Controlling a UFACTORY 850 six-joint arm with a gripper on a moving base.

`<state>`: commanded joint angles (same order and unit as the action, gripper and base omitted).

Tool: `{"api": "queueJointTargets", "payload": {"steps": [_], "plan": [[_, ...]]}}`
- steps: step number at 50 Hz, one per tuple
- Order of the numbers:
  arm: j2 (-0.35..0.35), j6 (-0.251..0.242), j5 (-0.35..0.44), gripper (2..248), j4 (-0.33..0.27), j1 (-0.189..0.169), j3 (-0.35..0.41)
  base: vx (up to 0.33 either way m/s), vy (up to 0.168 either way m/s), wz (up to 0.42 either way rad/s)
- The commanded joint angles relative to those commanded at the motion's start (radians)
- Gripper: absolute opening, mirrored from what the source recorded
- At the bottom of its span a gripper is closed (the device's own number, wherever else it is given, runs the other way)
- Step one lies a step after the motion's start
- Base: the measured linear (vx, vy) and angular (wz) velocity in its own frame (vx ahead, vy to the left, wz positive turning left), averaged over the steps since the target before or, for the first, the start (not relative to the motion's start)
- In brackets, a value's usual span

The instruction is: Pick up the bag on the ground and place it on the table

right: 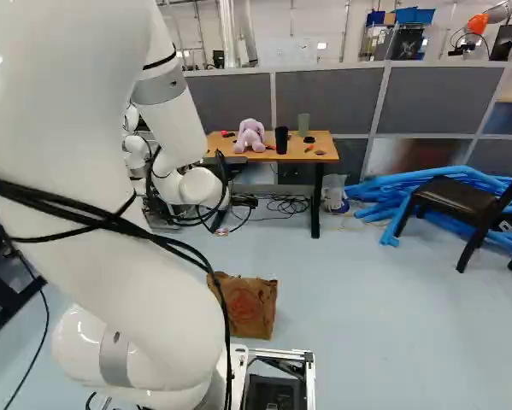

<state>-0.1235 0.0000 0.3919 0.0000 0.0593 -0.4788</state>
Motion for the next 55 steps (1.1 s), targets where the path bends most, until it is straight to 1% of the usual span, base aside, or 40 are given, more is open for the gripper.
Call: {"api": "queueJointTargets", "payload": {"steps": [14, 21, 36, 42, 55], "plan": [[-0.064, 0.0, -0.147, 247, 0.0, 0.016, -0.073, 0.0, 0.0, 0.0], [-0.112, 0.0, -0.221, 247, 0.0, 0.023, -0.116, 0.0, 0.0, 0.0], [-0.206, 0.0, -0.375, 247, 0.0, 0.025, -0.183, 0.0, 0.0, 0.0], [-0.239, 0.0, -0.402, 247, 0.0, 0.024, -0.203, 0.0, 0.0, 0.0], [-0.303, 0.0, -0.41, 247, 0.0, 0.024, -0.239, 0.0, 0.0, 0.0]]}}
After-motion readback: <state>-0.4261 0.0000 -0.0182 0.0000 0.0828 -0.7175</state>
